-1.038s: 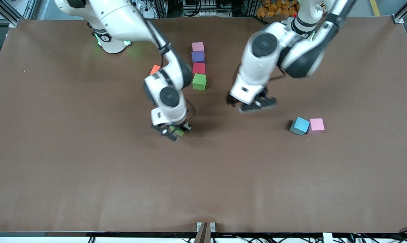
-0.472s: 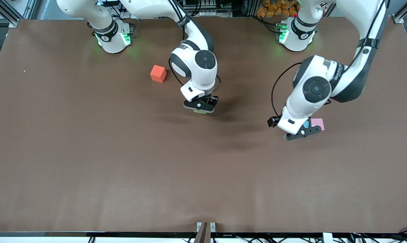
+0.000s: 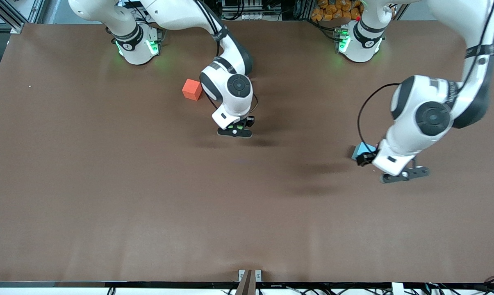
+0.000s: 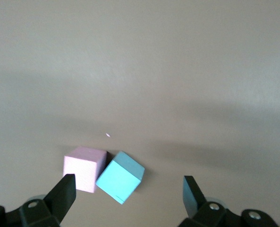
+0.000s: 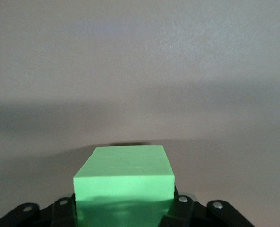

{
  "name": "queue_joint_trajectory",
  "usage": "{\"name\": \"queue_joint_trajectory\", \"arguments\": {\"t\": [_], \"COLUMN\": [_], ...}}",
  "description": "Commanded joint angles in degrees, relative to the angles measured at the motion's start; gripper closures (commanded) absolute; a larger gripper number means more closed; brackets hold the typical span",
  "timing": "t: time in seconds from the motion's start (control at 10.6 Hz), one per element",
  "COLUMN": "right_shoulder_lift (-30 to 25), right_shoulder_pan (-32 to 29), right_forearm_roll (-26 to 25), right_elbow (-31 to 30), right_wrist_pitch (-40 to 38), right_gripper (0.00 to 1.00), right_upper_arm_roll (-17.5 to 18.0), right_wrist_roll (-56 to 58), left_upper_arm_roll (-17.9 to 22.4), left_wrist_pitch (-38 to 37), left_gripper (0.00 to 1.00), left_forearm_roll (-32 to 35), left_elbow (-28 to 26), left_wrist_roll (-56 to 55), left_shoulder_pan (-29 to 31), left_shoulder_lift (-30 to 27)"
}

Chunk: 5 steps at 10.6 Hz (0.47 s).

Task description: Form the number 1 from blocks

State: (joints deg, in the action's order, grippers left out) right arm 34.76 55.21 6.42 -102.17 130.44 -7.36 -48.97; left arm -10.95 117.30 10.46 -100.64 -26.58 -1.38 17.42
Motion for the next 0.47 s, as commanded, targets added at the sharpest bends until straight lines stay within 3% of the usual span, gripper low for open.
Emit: {"name": "queue_joint_trajectory", "arguments": {"t": [0.0,0.19,0.38], "right_shoulder_lift": [-4.9,-7.8,-8.5], "right_shoulder_pan": [1.2,4.3,6.0], "right_forearm_roll": [2.0,3.8,3.8], "right_elbow": [-8.2,-13.8,-14.8], "right_wrist_pitch": [5.9,10.4,10.6], "right_gripper": [1.0,0.99,0.99], "right_upper_arm_roll": [1.7,1.7,1.7], "right_wrist_roll": [0.2,-0.3,-2.3], "left_upper_arm_roll": [2.4,2.7,4.1], "left_wrist_pitch": [-3.5,-9.5,-13.0], "left_gripper": [0.0,0.0,0.0], "left_forearm_roll": [-0.3,-0.4,-2.5], "left_elbow": [2.5,6.9,8.3], "left_wrist_roll": [1.3,2.5,4.2], "left_shoulder_pan": [-0.7,-0.5,-0.4], "left_shoulder_lift": [-3.9,-5.1,-8.0]}}
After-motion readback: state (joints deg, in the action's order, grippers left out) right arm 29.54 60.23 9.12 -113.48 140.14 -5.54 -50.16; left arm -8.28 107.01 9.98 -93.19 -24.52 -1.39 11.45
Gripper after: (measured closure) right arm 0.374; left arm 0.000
